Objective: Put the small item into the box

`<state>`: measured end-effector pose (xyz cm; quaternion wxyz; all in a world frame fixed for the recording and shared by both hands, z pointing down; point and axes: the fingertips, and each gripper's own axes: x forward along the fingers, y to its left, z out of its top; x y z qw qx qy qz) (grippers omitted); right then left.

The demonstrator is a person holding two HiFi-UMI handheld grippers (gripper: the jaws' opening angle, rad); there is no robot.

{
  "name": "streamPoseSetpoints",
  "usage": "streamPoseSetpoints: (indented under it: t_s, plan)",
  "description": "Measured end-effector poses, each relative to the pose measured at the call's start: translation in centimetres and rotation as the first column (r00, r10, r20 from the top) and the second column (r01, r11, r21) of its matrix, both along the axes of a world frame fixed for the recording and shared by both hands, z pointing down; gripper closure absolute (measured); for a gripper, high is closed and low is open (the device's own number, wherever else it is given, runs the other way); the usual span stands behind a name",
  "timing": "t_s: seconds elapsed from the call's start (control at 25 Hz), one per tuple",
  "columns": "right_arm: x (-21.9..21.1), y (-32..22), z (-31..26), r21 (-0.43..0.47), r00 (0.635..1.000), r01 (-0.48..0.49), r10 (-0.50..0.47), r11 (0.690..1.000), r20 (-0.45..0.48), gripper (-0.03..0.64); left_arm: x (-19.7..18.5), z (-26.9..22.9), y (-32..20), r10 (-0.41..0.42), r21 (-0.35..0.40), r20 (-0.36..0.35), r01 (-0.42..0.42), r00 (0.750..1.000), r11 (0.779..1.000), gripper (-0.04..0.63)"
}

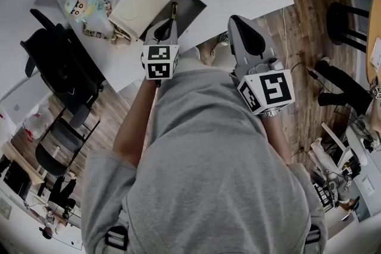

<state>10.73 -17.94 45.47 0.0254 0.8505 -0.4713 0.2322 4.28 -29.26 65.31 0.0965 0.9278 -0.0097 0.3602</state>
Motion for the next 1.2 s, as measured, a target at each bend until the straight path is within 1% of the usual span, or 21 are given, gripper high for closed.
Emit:
streamPoseSetpoints:
  t_s: [0.16,0.28,0.44,0.6,0.76,0.88,1.0,1.2]
  plan:
    - [-0.6,-0.3,-0.3,0.013,1.0,0.024,-0.024,1.0,-0.006,0.601,-0.3,-2.2,-0.4,-0.025,0.004,-0.072,0.025,0.997,1.0,0.595]
    - [-1.1,-0.6,-0.5,0.026,0.999,0.043,-0.043,0.999,-0.01,0.6,-0.7,-4.2,-1.1,-0.062,0.004,-0.141,0.063,0.988,0.998,0.595]
    - [-1.8,-1.2,-0.7,0.041,0.998,0.068,-0.067,0.997,-0.019,0.6,-1.1,-7.9,-2.3,-0.112,0.0,-0.234,0.115,0.966,0.993,0.595]
    - [-2.4,-2.1,-1.1,0.062,0.995,0.096,-0.094,0.993,-0.032,0.601,-1.4,-11.0,-3.5,-0.157,0.005,-0.303,0.167,0.94,0.986,0.595]
    - [-3.0,-3.1,-1.9,0.09,0.992,0.12,-0.116,0.989,-0.048,0.6,-1.8,-14.4,-4.3,-0.185,0.014,-0.38,0.206,0.906,0.978,0.595]
    - [-3.1,-4.0,-2.6,0.112,0.988,0.145,-0.137,0.983,-0.071,0.601,-2.0,-17.3,-5.0,-0.182,0.044,-0.451,0.226,0.874,0.973,0.595]
    - [-3.3,-4.7,-3.5,0.117,0.984,0.167,-0.157,0.979,-0.085,0.6,-2.4,-20.2,-5.4,-0.163,0.079,-0.518,0.237,0.839,0.968,0.595]
    - [-3.1,-5.5,-4.5,0.151,0.982,0.174,-0.159,0.973,-0.106,0.6,-2.8,-24.8,-5.5,-0.107,0.153,-0.611,0.249,0.784,0.956,0.595]
